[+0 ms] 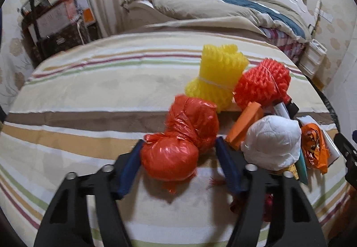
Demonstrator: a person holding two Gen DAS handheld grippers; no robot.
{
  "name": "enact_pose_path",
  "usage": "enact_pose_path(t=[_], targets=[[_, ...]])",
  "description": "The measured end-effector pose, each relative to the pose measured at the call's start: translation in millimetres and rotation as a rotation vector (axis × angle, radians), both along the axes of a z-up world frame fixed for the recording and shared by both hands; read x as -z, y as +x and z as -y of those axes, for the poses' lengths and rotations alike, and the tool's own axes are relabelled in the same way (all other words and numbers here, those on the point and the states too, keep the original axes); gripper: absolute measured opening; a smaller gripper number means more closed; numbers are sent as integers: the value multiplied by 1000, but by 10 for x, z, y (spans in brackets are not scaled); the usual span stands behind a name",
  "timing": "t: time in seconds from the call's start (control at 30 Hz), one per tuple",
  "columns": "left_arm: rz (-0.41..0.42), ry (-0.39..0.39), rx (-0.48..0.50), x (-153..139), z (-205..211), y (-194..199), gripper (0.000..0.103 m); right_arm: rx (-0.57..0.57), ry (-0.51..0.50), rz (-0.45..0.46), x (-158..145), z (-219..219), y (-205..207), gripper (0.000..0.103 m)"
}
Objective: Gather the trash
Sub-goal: 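Grasp the red plastic bag with the left tool while the right tool grasps the white toothpaste tube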
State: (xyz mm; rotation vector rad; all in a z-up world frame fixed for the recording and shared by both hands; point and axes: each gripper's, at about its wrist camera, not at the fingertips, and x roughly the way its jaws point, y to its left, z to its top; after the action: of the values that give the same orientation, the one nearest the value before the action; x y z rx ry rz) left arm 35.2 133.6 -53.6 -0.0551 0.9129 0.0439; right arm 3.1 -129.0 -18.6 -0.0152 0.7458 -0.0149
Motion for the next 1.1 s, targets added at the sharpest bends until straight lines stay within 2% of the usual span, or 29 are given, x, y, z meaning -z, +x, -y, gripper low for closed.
enact_pose_path(t=[0.2,0.33,0.4,0.5,0.93,1.1], targets=[[8,-21,2,-12,-52,-65,42,-6,10,9,-26,-35,0,98],[17,-41,-10,-41,-118,-128,42,-23,11,17,-70,-97,-19,97],[22,-43,-16,-55,-145,-145,42,-41,23,13,-81,-139,-14,86],[28,-38,-27,-69,-200,-178,42,-69,43,-6,-71,-187,16,77],[49,-20,-57,-97,-337,-246,42,-131,66,-77,112,-351,91,45],[54,-20,-58,-100,-332,-249,42,-165,91,-83,116,-381,117,19]])
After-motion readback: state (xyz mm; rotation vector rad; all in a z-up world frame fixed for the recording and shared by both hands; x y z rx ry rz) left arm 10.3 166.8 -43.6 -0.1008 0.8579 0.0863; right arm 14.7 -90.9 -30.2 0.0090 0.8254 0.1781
